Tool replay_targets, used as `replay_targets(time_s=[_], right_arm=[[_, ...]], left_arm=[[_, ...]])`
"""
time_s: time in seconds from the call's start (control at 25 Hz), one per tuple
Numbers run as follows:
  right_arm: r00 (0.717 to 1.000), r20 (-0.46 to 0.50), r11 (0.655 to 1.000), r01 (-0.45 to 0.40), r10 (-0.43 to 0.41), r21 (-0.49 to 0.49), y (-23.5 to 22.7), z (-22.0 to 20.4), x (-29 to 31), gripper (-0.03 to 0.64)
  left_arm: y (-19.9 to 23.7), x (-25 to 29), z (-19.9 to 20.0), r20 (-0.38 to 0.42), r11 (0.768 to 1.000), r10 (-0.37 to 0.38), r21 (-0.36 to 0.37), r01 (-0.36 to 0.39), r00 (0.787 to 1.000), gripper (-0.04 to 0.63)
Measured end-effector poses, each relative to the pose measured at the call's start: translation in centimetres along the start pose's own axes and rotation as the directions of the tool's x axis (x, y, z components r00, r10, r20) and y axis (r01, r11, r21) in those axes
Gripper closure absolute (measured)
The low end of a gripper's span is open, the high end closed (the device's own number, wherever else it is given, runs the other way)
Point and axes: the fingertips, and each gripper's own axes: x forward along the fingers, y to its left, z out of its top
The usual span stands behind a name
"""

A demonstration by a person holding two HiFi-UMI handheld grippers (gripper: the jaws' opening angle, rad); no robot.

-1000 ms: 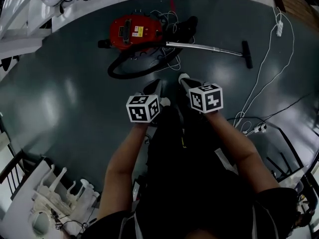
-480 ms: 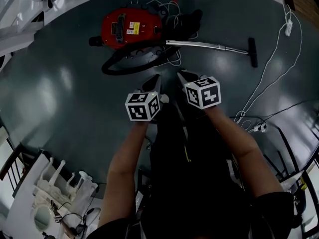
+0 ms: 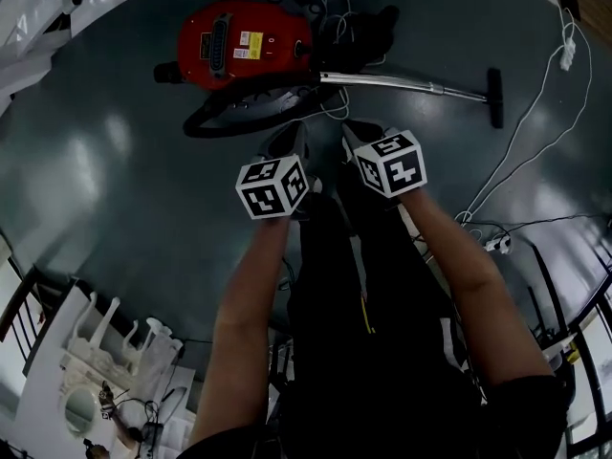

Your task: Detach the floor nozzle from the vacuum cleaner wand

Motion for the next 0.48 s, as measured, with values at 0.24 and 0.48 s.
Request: replay_targets(time_s=[0.24,0.48], right_arm=[[0.999,-0.024,0.996,0.027,-0.029,-0.084,-1.8,0.5,3.0,0.618],[1.000,0.005,0.977,0.001,0.000,-0.212,-3.1,2.2,5.1,0.615]], left_arm=[[1.2,2.8,1.0,0.026,0.999,0.018,-0.038,-0.017,0.999,0.586],[2.3,4.4,1.4,0.054,0.998,0.036,-0.055,-0.033,0.998,0.586]])
